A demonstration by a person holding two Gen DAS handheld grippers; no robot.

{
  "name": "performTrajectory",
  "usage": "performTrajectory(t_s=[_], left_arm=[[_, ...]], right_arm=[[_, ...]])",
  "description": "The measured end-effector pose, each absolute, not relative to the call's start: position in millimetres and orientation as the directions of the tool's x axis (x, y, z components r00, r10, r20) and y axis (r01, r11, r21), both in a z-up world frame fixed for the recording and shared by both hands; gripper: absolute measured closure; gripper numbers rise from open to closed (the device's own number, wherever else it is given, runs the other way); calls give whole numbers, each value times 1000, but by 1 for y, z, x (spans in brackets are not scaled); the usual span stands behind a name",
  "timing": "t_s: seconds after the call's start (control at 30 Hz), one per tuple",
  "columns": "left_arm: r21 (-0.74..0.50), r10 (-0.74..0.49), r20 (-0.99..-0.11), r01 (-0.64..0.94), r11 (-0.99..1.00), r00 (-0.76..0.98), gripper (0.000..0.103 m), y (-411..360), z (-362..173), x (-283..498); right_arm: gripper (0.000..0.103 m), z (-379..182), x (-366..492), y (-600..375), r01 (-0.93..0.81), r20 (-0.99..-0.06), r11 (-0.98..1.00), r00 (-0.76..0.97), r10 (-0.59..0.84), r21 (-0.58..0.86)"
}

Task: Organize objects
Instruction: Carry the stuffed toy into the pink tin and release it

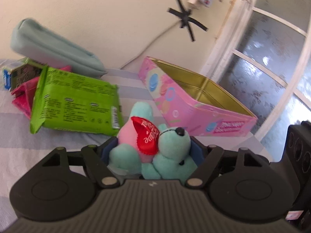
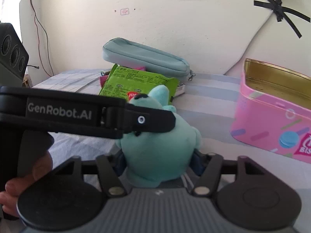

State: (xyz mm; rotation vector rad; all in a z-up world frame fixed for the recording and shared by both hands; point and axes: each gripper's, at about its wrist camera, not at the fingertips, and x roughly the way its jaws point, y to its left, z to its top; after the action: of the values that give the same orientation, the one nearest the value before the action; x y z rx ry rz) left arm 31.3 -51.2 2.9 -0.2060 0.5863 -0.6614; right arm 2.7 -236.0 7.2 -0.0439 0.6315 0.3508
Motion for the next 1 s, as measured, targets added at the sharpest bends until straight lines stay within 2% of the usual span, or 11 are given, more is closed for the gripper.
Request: performTrajectory(t_s=[0.27, 0.43, 0.63, 0.7, 0.83, 1.0], left_arm=[[-358, -692, -470, 598, 717, 549, 24, -95, 12, 5], [-352, -723, -485, 647, 676, 492, 24, -136, 18, -4], [-310, -714, -556, 692, 652, 425, 24, -185, 9, -8], [-276, -712, -556, 712, 645, 429, 24, -196, 14, -11], [-202, -717, -523, 751, 629, 461, 24, -214, 40, -10], [-147, -735, -445, 768, 623, 512, 24, -235, 77, 6]], right_arm=[[47, 12, -38, -265, -286, -577, 957, 774, 260, 47], [47, 17, -64, -290, -220, -555, 976, 813, 176, -11], [47, 11, -85, -331, -148, -569, 989, 812, 128, 11], [47, 5, -83, -344, -134, -574, 990, 807, 135, 45], [47, 12, -86, -360, -104, -524, 993, 843, 120, 61], [47, 42, -73, -380, -76, -401, 997, 912, 83, 32]])
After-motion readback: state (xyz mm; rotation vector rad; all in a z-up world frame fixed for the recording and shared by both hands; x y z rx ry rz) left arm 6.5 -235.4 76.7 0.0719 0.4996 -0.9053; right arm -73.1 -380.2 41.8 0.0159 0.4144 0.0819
